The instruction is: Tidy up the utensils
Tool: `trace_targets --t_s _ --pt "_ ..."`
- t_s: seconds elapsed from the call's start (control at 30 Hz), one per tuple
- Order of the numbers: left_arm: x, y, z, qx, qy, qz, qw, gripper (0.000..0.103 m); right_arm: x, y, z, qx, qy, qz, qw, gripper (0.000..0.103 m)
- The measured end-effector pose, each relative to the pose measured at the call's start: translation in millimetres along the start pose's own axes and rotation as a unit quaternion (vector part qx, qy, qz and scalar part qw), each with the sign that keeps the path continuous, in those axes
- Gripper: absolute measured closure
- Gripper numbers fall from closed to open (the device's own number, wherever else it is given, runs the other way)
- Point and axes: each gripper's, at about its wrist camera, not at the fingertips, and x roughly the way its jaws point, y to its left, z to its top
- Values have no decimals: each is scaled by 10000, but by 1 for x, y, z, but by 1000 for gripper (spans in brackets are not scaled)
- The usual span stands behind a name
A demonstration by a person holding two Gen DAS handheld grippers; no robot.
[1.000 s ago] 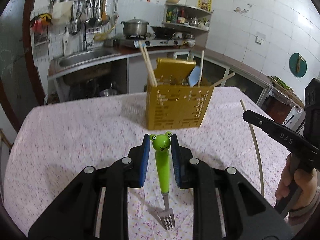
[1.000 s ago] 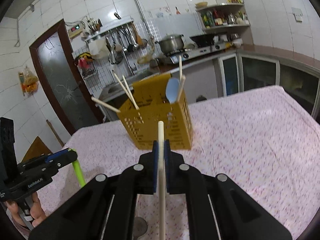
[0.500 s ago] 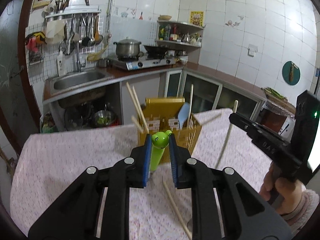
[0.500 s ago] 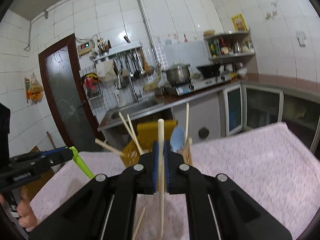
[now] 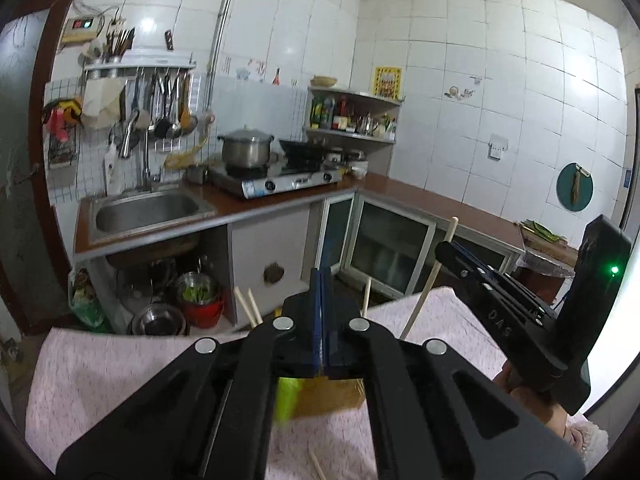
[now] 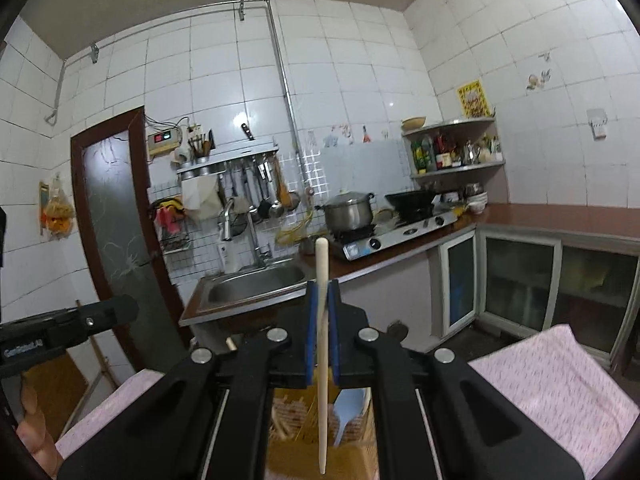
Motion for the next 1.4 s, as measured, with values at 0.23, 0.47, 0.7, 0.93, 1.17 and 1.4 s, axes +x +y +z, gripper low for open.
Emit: trace_targets --t_s 0.23,0.47,0.7,0.93,1.17,1.4 --pt "23 23 -42 -61 606 30 9981 103 -2 -7 -19 -29 187 7 9998 97" --pt "54 30 -130 -226 1631 -206 9861 103 -14 -28 -43 133 449 -114 9988 97" --pt "69 18 -185 -233 2303 -478 9717 86 -35 -53 -65 281 676 -342 9967 97" --pt "73 18 -218 -615 2768 -429 9580 68 -56 -79 -83 487 859 -569 9935 97" --pt "93 2 -232 -1138 3372 -7 9345 70 -71 -99 -93 618 1033 -760 9898 97" --pt "120 38 -230 -1532 3480 886 9207 68 -78 -105 -100 493 1075 -776 9899 97"
